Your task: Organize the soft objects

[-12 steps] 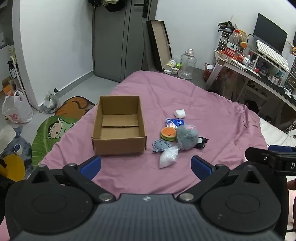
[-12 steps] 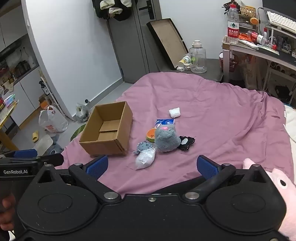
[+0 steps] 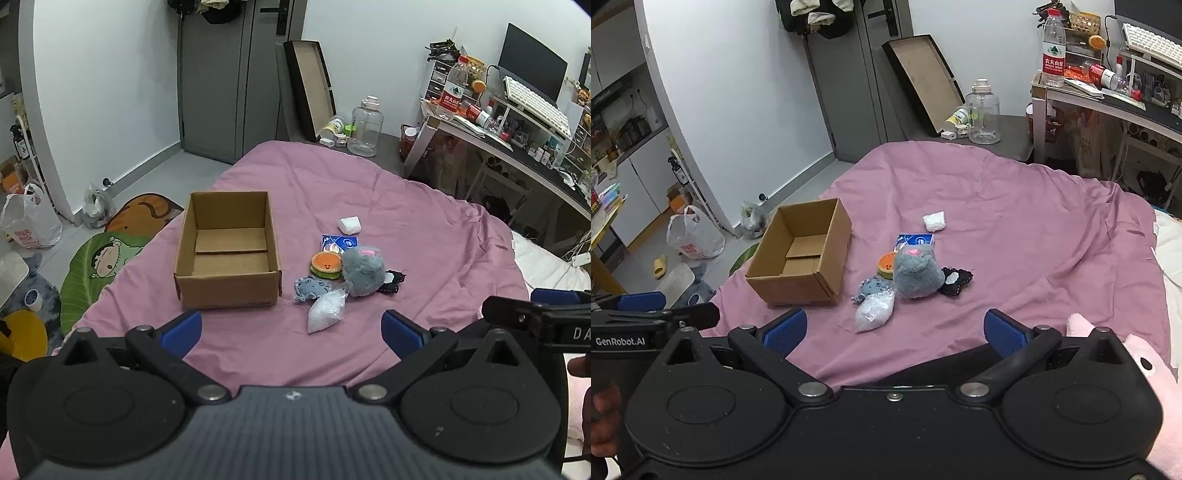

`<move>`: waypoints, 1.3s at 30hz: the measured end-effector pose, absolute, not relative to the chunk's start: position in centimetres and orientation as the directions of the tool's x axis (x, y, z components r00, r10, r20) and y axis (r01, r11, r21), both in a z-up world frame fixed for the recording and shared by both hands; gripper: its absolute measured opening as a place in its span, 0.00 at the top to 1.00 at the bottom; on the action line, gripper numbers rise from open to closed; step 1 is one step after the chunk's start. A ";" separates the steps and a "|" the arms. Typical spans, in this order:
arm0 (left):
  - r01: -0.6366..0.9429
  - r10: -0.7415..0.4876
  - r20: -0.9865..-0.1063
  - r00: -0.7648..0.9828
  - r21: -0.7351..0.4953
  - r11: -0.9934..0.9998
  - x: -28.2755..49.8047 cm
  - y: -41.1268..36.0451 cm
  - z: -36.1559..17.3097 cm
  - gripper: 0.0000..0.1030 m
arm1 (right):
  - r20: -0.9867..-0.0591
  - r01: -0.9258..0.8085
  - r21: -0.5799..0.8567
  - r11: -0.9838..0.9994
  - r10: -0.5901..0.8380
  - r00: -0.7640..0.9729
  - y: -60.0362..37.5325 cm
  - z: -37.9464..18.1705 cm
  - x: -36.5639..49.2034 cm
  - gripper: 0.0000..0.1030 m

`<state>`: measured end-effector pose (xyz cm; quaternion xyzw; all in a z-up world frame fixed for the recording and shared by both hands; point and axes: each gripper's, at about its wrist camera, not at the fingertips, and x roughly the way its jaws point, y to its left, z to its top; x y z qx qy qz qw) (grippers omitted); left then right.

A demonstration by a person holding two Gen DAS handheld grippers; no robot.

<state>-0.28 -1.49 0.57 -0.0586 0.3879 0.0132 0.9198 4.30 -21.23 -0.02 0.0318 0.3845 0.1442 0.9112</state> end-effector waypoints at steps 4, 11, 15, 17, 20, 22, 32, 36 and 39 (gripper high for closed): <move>-0.072 -0.016 -0.713 0.701 -0.093 0.993 -0.4 -2.1 0.7 0.00 | -0.702 -0.254 0.159 0.954 0.290 0.651 -21.2 0.0 4.3 0.00; -0.069 -0.022 -0.708 0.705 -0.099 0.993 -0.8 -1.6 1.4 0.00 | -0.698 -0.256 0.153 0.954 0.288 0.656 -21.4 0.3 4.1 0.00; -0.067 -0.017 -0.706 0.708 -0.092 0.994 -1.1 -1.8 1.6 0.00 | -0.692 -0.258 0.155 0.954 0.291 0.660 -21.5 0.4 3.9 0.00; -0.068 -0.019 -0.706 0.708 -0.095 0.993 -1.1 -1.9 1.7 0.00 | -0.690 -0.262 0.153 0.953 0.293 0.662 -21.5 0.4 3.7 0.00; -0.068 -0.017 -0.704 0.710 -0.093 0.993 -1.2 -2.0 1.7 0.00 | -0.686 -0.264 0.148 0.953 0.291 0.667 -21.6 0.5 3.5 0.00; -0.068 -0.017 -0.704 0.710 -0.093 0.993 -1.1 -1.9 1.7 0.00 | -0.683 -0.263 0.135 0.955 0.281 0.674 -21.7 0.6 3.4 0.00; -0.075 -0.011 -0.698 0.716 -0.092 0.993 -2.0 -2.0 1.9 0.00 | -0.681 -0.268 0.140 0.953 0.290 0.673 -21.9 0.8 3.2 0.00; -0.080 -0.009 -0.695 0.719 -0.096 0.992 -2.1 -1.9 2.0 0.00 | -0.680 -0.271 0.140 0.952 0.291 0.673 -21.9 0.9 3.2 0.00; -0.079 -0.011 -0.697 0.717 -0.097 0.992 -2.1 -1.8 2.0 0.00 | -0.680 -0.270 0.141 0.952 0.292 0.672 -21.9 0.9 3.2 0.00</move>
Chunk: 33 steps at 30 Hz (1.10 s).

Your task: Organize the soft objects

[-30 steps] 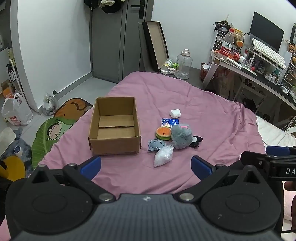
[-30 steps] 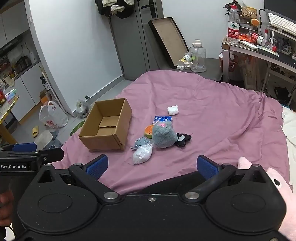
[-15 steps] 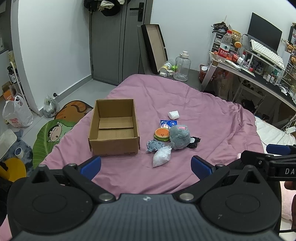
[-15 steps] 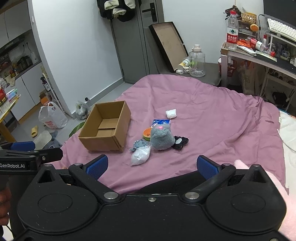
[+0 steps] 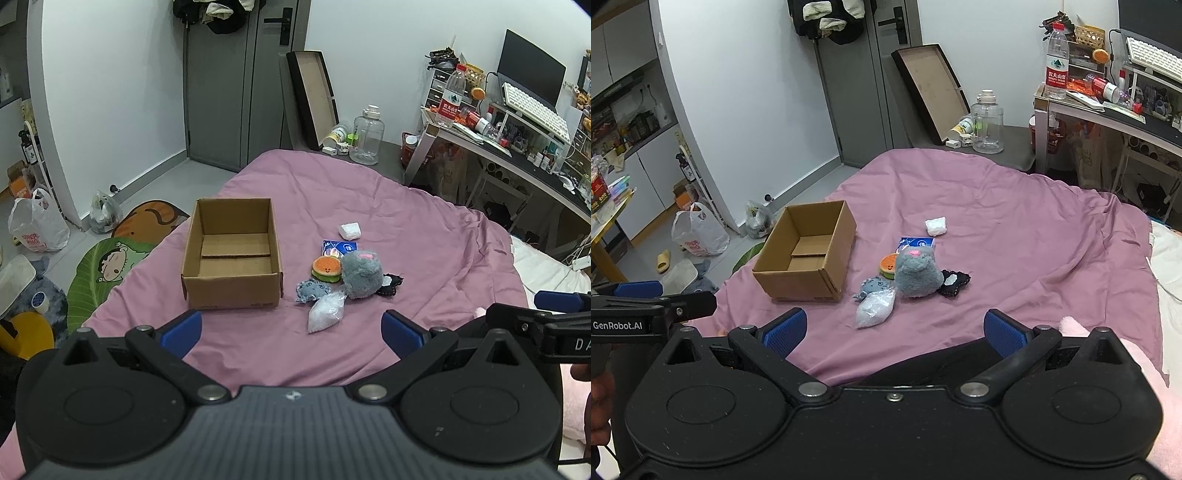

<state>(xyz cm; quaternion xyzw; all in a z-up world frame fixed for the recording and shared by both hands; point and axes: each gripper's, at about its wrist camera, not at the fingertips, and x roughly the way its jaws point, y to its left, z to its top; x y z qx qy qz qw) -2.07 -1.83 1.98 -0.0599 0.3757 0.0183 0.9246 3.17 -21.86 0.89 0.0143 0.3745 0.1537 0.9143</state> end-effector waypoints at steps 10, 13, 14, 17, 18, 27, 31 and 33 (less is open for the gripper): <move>-0.078 -0.009 -0.696 0.718 -0.094 0.993 -2.2 -1.9 1.9 0.00 | -0.681 -0.271 0.140 0.952 0.291 0.672 -21.8 0.8 3.1 0.00; -0.078 -0.010 -0.697 0.717 -0.094 0.992 -2.2 -1.9 1.7 0.00 | -0.681 -0.269 0.140 0.953 0.290 0.672 -21.8 0.8 3.1 0.00; -0.078 -0.011 -0.698 0.716 -0.096 0.992 -2.2 -1.9 1.7 0.00 | -0.682 -0.268 0.140 0.953 0.289 0.672 -21.8 0.8 3.0 0.00; -0.077 -0.013 -0.701 0.713 -0.097 0.992 -2.2 -1.9 1.5 0.00 | -0.680 -0.264 0.141 0.954 0.287 0.675 -21.7 0.8 3.1 0.00; -0.078 -0.014 -0.702 0.712 -0.098 0.992 -2.2 -1.9 1.4 0.00 | -0.679 -0.260 0.143 0.955 0.286 0.676 -21.8 0.8 3.1 0.00; -0.072 -0.020 -0.711 0.703 -0.100 0.992 -1.7 -2.0 1.0 0.00 | -0.681 -0.236 0.156 0.959 0.278 0.678 -21.8 0.4 3.9 0.00; -0.074 -0.023 -0.715 0.699 -0.104 0.992 -1.1 -1.9 0.9 0.00 | -0.685 -0.237 0.155 0.959 0.277 0.673 -21.6 0.2 4.2 0.00; -0.075 -0.022 -0.717 0.697 -0.104 0.992 -0.9 -1.8 0.9 0.00 | -0.687 -0.240 0.153 0.959 0.278 0.672 -21.5 0.2 4.4 0.00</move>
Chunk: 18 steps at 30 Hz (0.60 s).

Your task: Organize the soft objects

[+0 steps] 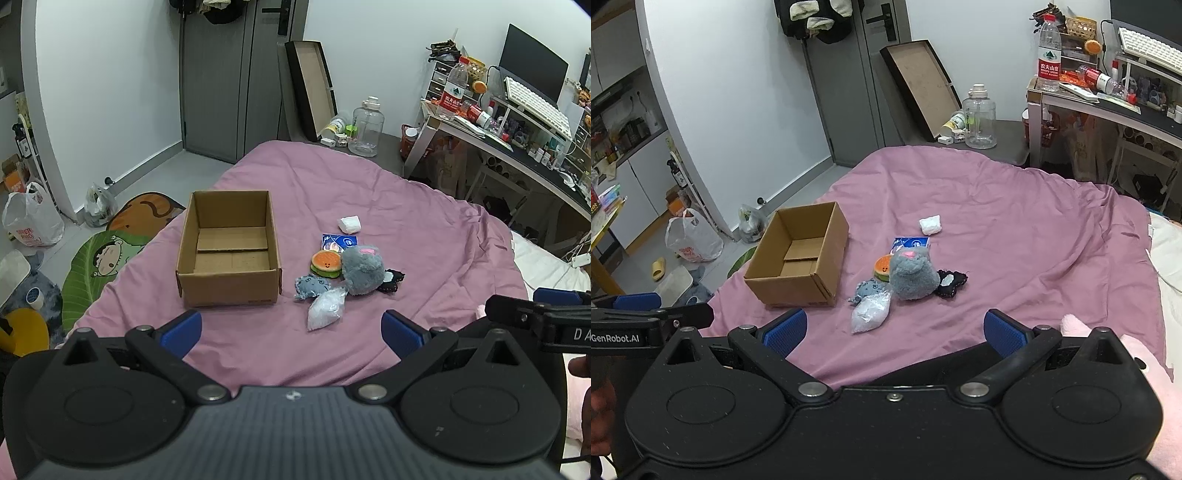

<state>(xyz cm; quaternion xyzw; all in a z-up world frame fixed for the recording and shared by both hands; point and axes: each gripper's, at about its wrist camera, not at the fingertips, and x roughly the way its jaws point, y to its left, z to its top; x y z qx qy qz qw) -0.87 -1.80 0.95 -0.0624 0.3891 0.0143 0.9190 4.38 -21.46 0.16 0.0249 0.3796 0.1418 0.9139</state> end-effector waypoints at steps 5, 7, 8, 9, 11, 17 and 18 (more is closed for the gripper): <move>-0.082 -0.021 -0.726 0.688 -0.106 0.991 0.0 -1.5 0.8 0.00 | -0.693 -0.241 0.163 0.957 0.285 0.662 -21.3 -0.2 4.9 0.00; -0.080 -0.023 -0.733 0.680 -0.105 0.991 0.5 -1.3 0.6 0.00 | -0.701 -0.242 0.158 0.957 0.282 0.655 -21.2 -0.3 5.3 0.00; -0.081 -0.021 -0.734 0.679 -0.103 0.991 0.7 -1.3 0.6 0.00 | -0.703 -0.244 0.156 0.957 0.281 0.653 -21.2 -0.3 5.4 0.00; -0.082 -0.019 -0.735 0.678 -0.101 0.991 0.9 -1.2 0.6 0.00 | -0.704 -0.243 0.154 0.958 0.279 0.652 -21.1 -0.3 5.6 0.00; -0.078 -0.019 -0.735 0.677 -0.098 0.992 1.3 -1.3 0.6 0.00 | -0.705 -0.244 0.157 0.957 0.282 0.651 -21.2 -0.2 5.8 0.00; -0.066 -0.031 -0.739 0.673 -0.103 0.993 2.8 -1.5 0.5 0.00 | -0.705 -0.242 0.180 0.954 0.296 0.645 -21.6 -0.5 7.0 0.00; -0.066 -0.031 -0.739 0.673 -0.102 0.993 3.0 -1.5 0.4 0.00 | -0.708 -0.238 0.181 0.954 0.295 0.642 -21.6 -0.7 7.3 0.00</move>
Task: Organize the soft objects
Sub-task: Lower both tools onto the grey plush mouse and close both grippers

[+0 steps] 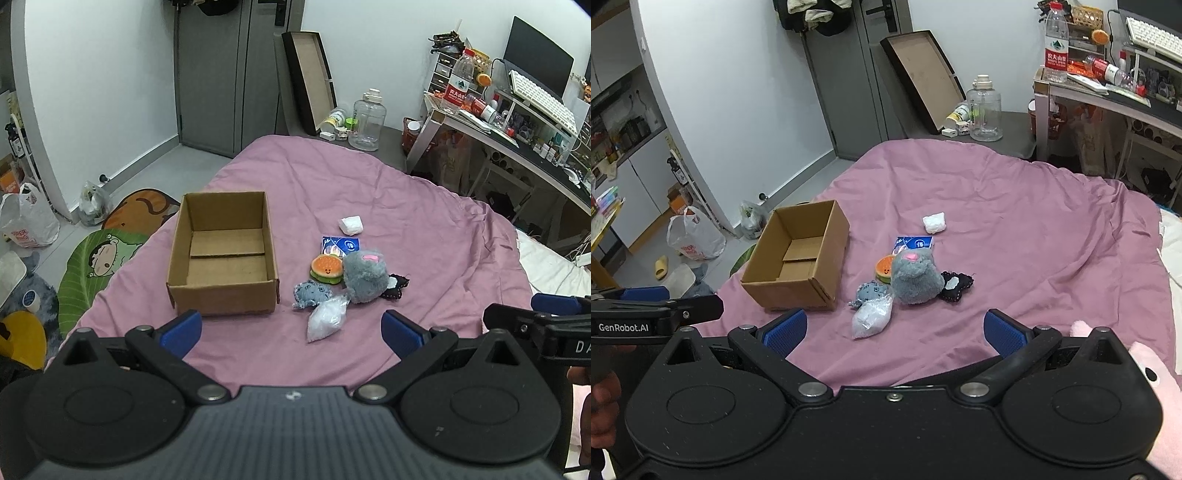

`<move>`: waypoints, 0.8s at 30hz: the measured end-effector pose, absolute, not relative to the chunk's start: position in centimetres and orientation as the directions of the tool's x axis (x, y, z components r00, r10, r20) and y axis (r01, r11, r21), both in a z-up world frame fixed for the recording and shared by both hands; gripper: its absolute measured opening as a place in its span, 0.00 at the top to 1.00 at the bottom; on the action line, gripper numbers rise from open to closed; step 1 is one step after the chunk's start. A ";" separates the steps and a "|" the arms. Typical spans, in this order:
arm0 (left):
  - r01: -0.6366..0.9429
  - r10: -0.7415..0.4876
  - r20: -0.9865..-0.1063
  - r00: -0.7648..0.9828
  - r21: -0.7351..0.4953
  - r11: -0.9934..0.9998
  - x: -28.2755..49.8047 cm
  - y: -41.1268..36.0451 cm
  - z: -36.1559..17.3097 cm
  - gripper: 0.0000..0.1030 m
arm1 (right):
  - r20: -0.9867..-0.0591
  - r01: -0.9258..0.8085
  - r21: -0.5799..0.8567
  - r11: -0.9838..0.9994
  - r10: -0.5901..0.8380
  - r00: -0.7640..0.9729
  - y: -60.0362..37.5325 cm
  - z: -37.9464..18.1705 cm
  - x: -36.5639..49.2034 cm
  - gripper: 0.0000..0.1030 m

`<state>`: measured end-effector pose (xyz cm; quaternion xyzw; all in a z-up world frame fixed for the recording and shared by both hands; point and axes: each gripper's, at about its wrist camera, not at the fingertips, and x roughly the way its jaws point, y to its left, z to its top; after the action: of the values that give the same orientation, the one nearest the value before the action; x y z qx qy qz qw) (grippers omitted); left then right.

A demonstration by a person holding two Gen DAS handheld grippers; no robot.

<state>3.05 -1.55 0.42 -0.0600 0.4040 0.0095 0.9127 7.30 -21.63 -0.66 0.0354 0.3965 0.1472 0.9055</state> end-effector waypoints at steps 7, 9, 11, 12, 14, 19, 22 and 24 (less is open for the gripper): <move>-0.079 -0.027 -0.752 0.658 -0.105 0.991 5.0 -1.6 -0.5 0.00 | -0.720 -0.230 0.190 0.954 0.295 0.628 -22.1 -1.9 8.9 0.00; -0.079 -0.035 -0.759 0.650 -0.113 0.990 5.6 -1.6 -0.9 0.01 | -0.727 -0.222 0.197 0.955 0.295 0.620 -22.3 -2.4 9.6 0.00; -0.081 -0.037 -0.762 0.647 -0.117 0.990 6.2 -1.6 -1.2 0.01 | -0.727 -0.214 0.211 0.954 0.299 0.618 -22.6 -2.8 10.2 0.00; -0.080 -0.040 -0.763 0.645 -0.120 0.990 6.5 -1.6 -1.4 0.01 | -0.728 -0.209 0.214 0.954 0.299 0.617 -22.7 -3.0 10.5 0.00; -0.083 -0.041 -0.766 0.642 -0.122 0.989 7.0 -1.7 -1.8 0.01 | -0.730 -0.198 0.222 0.955 0.297 0.615 -23.0 -3.5 11.1 0.00; -0.085 -0.054 -0.769 0.636 -0.140 0.986 8.6 -1.9 -2.6 0.01 | -0.730 -0.175 0.259 0.950 0.311 0.609 -23.8 -4.5 12.6 0.00; -0.084 -0.064 -0.769 0.636 -0.152 0.985 9.5 -2.1 -3.1 0.03 | -0.726 -0.167 0.282 0.945 0.324 0.607 -24.1 -5.2 13.5 0.05; -0.089 -0.063 -0.764 0.642 -0.157 0.984 10.1 -2.4 -3.5 0.03 | -0.727 -0.163 0.294 0.942 0.331 0.602 -24.3 -5.7 14.2 0.10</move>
<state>10.09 -2.39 -3.48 -0.0903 0.4232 0.0072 0.9015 14.18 -24.32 -5.72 0.0993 0.4241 0.1389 0.8894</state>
